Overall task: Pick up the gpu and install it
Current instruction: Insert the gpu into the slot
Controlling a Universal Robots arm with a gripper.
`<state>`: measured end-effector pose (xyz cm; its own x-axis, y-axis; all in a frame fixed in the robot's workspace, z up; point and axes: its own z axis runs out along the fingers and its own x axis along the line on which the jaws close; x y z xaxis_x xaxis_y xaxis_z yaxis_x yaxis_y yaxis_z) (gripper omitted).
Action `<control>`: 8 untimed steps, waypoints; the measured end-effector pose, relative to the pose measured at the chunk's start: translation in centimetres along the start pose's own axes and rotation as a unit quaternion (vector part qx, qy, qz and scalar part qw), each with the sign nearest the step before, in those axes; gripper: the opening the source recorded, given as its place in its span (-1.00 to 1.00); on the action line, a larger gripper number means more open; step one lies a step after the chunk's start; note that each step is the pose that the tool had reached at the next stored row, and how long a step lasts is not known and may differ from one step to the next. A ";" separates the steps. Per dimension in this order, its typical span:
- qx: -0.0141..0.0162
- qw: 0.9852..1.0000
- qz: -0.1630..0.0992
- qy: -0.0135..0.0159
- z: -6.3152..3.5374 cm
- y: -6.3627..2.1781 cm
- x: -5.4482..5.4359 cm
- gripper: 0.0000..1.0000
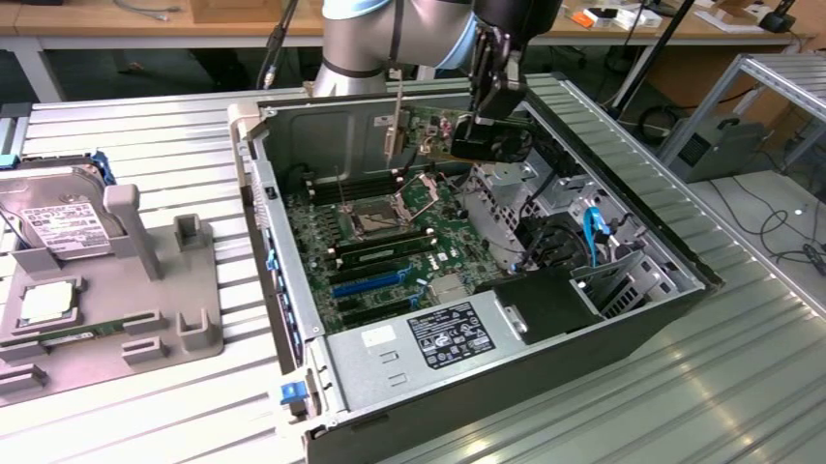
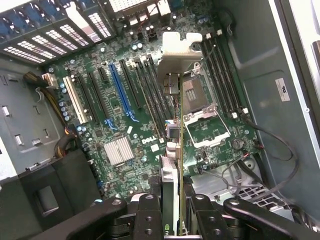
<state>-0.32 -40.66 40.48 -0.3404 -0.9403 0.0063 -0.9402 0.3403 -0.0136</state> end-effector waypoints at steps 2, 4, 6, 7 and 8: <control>0.000 1.000 -0.005 0.000 0.00 0.00 0.0 -0.46; 0.000 1.000 -0.013 0.000 0.00 0.00 0.0 -0.46; 0.000 1.000 -0.019 0.000 0.00 0.00 0.0 -0.46; 0.000 1.000 -0.023 0.000 0.00 0.00 0.0 -0.46; 0.000 1.000 -0.026 0.000 0.00 0.00 0.0 -0.46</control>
<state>-0.33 -40.66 40.49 -0.2903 -0.9569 0.0064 -0.9569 0.2902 -0.0136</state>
